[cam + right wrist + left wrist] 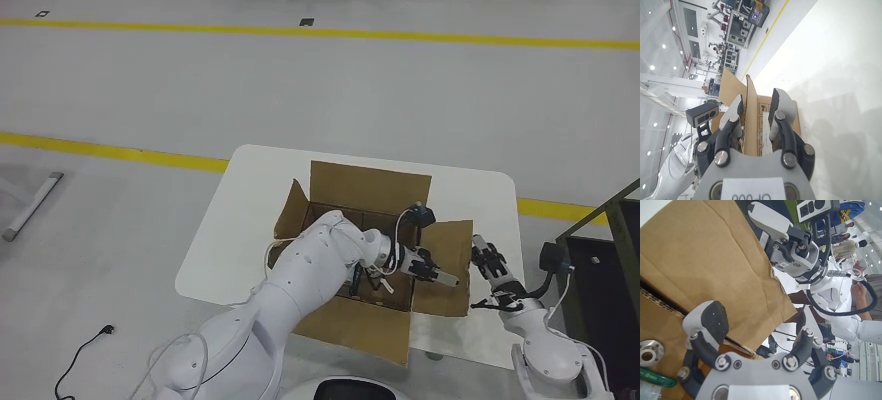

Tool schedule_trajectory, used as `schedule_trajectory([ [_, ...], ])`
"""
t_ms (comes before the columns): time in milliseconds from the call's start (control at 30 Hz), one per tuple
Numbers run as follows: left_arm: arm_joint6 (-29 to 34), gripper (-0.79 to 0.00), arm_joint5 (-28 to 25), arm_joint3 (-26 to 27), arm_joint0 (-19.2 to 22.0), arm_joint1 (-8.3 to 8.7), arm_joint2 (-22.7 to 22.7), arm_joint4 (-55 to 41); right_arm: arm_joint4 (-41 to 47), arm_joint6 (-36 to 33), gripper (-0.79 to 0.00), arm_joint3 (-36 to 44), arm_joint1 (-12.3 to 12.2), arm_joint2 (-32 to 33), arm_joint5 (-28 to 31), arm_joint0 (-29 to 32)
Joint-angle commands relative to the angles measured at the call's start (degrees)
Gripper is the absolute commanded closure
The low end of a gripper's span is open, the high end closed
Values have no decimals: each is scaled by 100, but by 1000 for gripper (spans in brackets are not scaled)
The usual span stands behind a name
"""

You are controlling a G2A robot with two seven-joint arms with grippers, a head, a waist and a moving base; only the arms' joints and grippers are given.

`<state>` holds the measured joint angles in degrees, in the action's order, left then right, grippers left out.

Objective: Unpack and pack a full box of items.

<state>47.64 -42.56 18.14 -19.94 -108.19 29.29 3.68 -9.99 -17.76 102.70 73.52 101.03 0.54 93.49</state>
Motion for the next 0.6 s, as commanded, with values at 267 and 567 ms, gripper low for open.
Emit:
schedule_trajectory([
  [267,45,-785,-18,-20,-8,-24,66,70,-195,-124,0,-53,-28,-85,-79,-9],
  [567,57,-785,-91,-74,24,-7,166,96,-292,-87,0,-140,-41,-173,-179,-48],
])
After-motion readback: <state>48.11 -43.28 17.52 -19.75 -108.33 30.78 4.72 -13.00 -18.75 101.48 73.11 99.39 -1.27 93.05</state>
